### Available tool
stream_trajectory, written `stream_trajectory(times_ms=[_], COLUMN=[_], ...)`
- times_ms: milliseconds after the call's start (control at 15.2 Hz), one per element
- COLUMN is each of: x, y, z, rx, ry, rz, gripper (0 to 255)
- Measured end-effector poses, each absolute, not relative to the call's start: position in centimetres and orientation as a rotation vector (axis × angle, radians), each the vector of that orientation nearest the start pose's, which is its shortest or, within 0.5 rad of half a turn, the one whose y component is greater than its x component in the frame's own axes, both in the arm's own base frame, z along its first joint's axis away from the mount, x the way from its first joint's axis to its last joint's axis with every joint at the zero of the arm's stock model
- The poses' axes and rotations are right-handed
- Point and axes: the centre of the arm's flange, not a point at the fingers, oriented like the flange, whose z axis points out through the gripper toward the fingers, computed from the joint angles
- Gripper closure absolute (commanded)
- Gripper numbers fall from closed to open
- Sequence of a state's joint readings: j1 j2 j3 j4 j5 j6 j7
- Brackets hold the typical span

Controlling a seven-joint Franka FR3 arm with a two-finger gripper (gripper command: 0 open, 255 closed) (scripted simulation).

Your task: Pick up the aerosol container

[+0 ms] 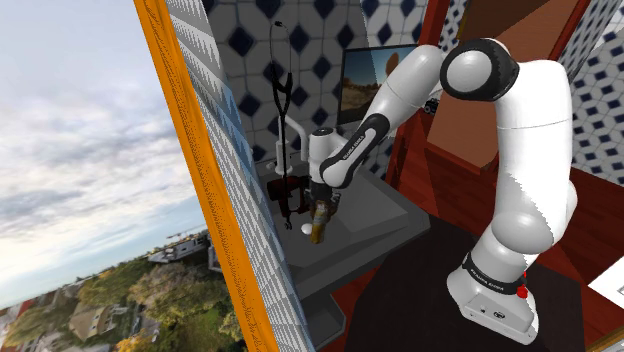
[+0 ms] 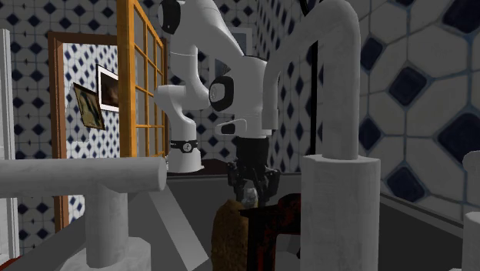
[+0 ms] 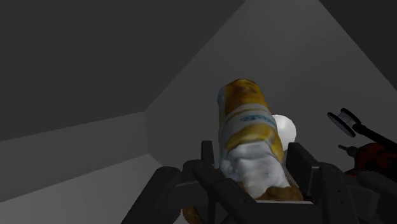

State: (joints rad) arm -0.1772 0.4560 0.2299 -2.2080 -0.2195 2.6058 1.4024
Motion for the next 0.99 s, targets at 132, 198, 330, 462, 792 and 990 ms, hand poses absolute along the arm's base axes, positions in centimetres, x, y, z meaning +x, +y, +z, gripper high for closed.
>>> stream_trajectory(times_ms=[132,198,330,462,792,990], x=[54.5,54.5,54.5,54.6,54.4,54.5], y=[3.7,3.7,3.7,3.7,3.7,3.8], z=[17.2,17.2,17.2,17.2,18.2,19.6], rx=[-2.636,-2.635,-2.635,-2.635,-2.636,-2.636], ry=[1.763,1.763,1.763,1.763,1.763,1.763], rz=[0.036,0.035,0.035,0.034,0.037,0.037], gripper=[255,255,255,255,255,255])
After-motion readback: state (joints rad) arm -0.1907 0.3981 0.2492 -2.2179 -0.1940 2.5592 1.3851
